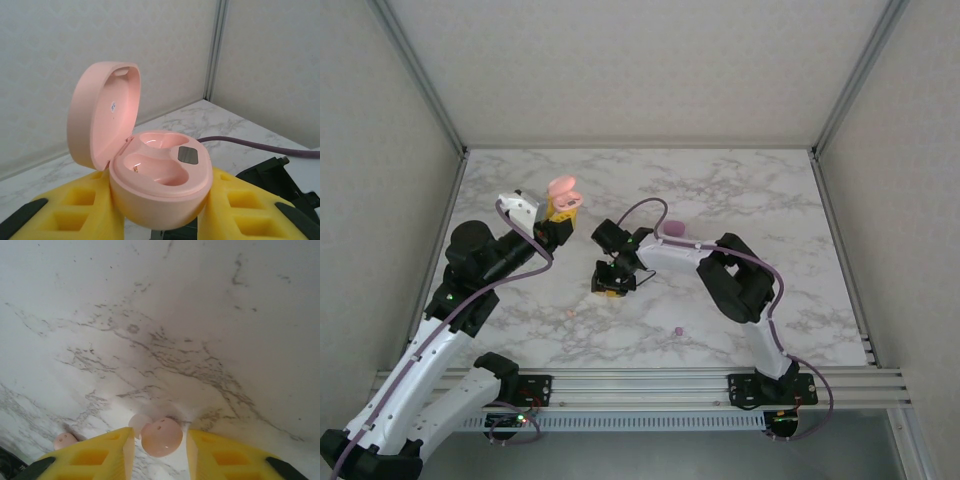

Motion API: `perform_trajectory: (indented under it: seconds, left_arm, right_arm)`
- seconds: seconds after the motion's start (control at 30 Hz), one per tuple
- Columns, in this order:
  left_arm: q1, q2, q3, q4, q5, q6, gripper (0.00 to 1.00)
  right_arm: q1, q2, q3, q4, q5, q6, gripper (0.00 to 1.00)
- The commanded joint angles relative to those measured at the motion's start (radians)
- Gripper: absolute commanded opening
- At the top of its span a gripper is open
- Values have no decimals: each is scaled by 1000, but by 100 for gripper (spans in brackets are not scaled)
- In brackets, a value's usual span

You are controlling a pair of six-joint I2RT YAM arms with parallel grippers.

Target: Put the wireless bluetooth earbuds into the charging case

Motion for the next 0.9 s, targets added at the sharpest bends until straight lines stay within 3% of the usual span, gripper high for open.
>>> perform_trajectory:
  seconds: [0.0, 0.53, 0.87]
  left_arm:
    - [6, -8, 27, 0, -20, 18, 12]
    - [8, 6, 31, 1, -32, 20, 13]
    - [8, -4, 35, -3, -47, 17, 13]
  right_arm:
    - [6, 43, 48, -29, 10, -9, 32]
    - [21, 117, 179, -191, 102, -95, 25]
    - [-23, -15, 78, -281, 204, -248, 22]
